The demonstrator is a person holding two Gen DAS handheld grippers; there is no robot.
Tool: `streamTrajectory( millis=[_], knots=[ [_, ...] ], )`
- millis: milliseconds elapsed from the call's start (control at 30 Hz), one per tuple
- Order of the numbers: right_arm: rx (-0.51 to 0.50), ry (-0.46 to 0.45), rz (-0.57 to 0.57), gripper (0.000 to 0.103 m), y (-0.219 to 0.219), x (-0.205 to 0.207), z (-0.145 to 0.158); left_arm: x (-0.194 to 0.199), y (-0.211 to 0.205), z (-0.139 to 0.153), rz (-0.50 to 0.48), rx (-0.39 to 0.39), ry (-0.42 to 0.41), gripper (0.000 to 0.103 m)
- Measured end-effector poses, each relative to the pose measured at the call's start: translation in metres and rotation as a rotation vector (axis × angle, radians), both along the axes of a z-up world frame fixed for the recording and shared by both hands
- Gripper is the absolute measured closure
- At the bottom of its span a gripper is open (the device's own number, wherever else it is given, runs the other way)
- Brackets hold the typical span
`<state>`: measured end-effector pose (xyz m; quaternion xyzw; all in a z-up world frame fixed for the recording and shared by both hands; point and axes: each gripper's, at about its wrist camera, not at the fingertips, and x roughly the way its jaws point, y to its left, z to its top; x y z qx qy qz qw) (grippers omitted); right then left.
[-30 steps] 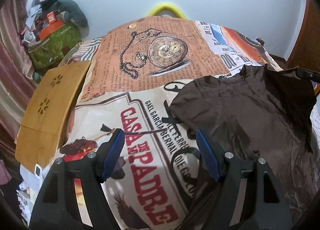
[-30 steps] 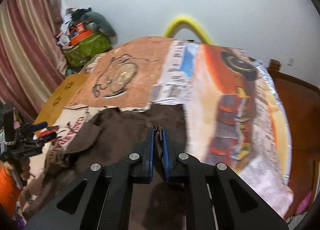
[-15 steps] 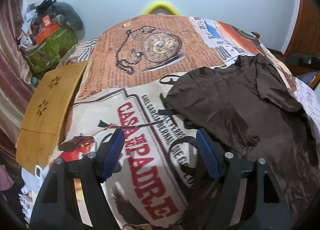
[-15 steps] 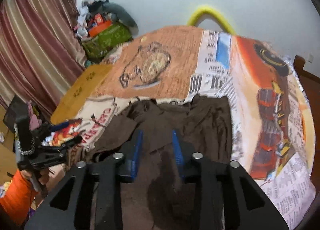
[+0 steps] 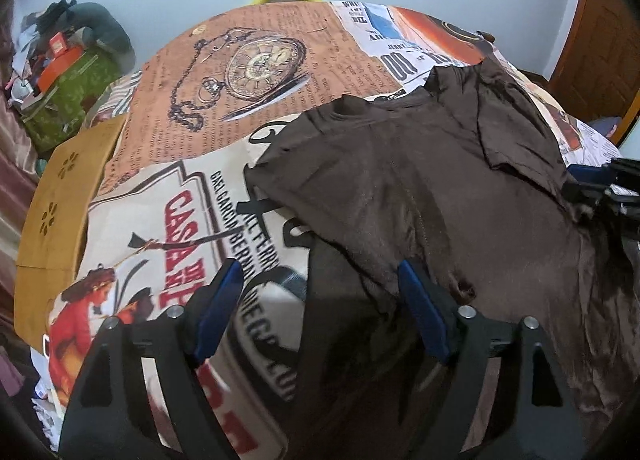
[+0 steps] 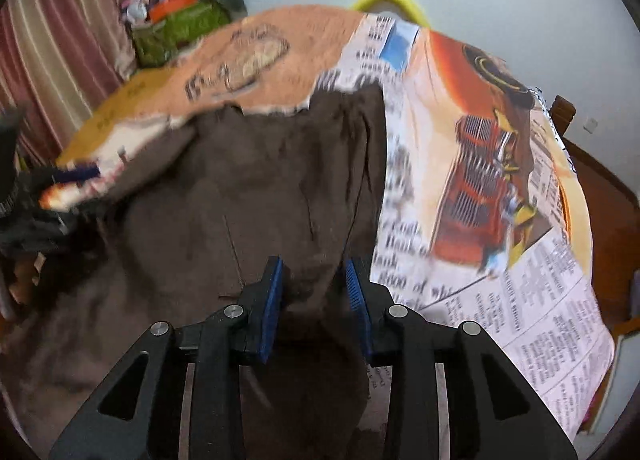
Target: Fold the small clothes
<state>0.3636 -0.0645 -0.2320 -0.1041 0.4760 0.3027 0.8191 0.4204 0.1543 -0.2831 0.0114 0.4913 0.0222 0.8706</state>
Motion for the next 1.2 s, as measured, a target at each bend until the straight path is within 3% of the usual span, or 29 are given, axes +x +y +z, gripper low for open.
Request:
streamTrajectory(
  millis=[167,367,700,900,1200],
  knots=[
    [0.056,-0.005,-0.037,0.07,-0.007,0.01,-0.005,0.014,0.002,-0.009,0.018,-0.034,0.029,0.009],
    [0.033,-0.029,-0.032,0.07,-0.005,0.004,-0.003,-0.002,0.015,-0.006,0.042,-0.061,0.043,0.008],
    [0.064,-0.003,-0.08,0.064,-0.036,-0.024,0.023,-0.074,0.015,0.014,0.027,0.033,0.055,0.009],
    [0.062,-0.038,-0.077,0.062,-0.054,-0.064,0.053,-0.116,0.016,0.045,0.071,0.017,0.012,0.009],
    [0.097,-0.113,-0.083,0.051,-0.076,-0.121,0.096,-0.175,0.014,0.083,0.122,0.021,-0.041,0.009]
  ],
)
